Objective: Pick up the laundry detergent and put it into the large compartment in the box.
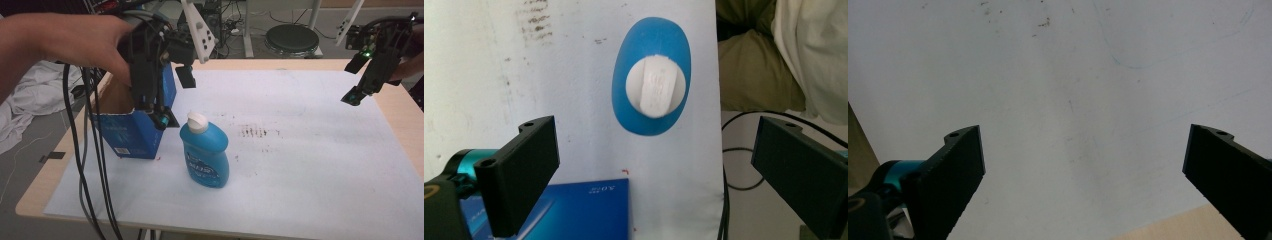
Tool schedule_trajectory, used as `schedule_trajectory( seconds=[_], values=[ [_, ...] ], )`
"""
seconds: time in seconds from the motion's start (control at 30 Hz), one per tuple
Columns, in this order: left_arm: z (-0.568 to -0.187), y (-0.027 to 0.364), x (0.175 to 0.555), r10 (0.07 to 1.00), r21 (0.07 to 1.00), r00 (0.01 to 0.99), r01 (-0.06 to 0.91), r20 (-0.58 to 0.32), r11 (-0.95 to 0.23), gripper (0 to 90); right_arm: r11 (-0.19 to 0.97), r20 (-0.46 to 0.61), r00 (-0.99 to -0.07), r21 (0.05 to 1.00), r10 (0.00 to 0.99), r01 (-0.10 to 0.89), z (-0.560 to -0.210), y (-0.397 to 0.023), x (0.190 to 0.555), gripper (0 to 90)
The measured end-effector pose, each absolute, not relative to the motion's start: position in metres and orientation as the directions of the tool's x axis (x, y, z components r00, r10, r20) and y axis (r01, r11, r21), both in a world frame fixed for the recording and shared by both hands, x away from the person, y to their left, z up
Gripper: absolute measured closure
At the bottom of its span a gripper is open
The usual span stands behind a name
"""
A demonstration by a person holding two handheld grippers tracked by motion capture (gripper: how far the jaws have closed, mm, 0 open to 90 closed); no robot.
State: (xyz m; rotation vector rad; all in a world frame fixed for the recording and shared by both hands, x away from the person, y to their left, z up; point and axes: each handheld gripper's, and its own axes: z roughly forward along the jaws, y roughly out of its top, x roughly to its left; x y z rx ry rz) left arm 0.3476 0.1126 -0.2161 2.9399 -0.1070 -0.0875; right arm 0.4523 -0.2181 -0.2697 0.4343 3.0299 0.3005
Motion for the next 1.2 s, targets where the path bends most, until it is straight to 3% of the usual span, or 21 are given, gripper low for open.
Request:
schedule_trajectory(
  seconds=[0.3,1.2],
  values=[
    [-0.231,0.096,0.346,-0.152,0.168,0.987,-0.142,-0.052,-0.976,5.2,0.938,-0.038,-0.956,0.206,0.291,0.277,-0.269,-0.218,0.452,2.3],
    [-0.277,0.083,0.348,-0.183,0.130,0.980,-0.172,-0.079,-0.976,5.2,0.939,-0.029,-0.956,0.198,0.291,0.280,-0.272,-0.215,0.455,2.3]
  ],
)
